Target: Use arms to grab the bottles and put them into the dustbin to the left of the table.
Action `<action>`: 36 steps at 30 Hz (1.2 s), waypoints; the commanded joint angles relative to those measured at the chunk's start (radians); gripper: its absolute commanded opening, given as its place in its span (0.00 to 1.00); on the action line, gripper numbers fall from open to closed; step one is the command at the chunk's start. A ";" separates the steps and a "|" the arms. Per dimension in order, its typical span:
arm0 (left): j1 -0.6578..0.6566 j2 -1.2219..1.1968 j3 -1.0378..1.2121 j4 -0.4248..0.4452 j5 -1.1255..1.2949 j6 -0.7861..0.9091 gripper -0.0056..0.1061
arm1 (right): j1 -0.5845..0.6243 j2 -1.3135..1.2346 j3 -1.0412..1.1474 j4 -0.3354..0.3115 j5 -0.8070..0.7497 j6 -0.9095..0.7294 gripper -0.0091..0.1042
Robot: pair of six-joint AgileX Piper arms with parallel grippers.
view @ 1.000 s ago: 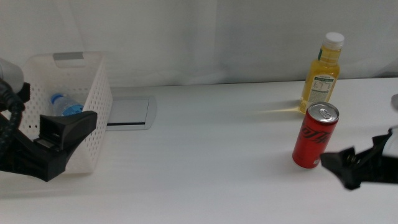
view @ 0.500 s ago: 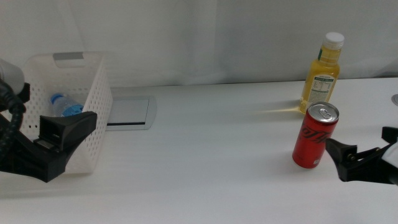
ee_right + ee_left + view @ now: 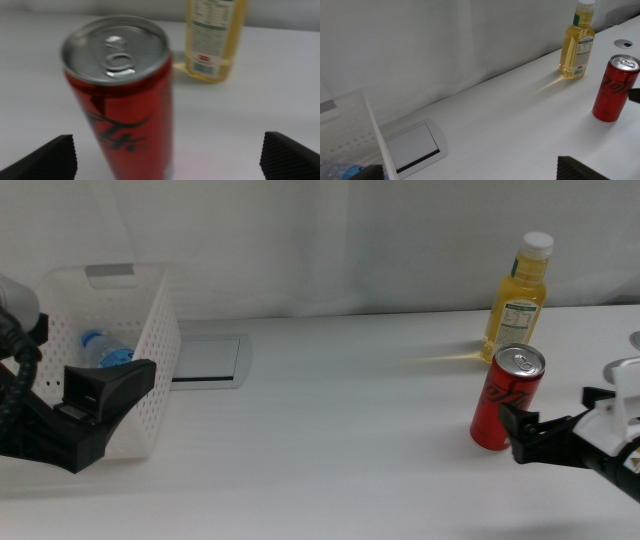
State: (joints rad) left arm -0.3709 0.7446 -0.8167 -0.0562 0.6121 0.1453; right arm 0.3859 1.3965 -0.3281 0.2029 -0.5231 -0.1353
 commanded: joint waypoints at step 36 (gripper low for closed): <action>-0.007 -0.003 0.007 -0.002 -0.007 0.030 0.85 | 0.013 0.330 -0.210 -0.171 -0.190 0.155 0.06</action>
State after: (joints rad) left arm -0.3709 0.7446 -0.8167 -0.0562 0.6121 0.1727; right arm 0.3922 1.7418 -0.5323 0.0475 -0.6970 0.0069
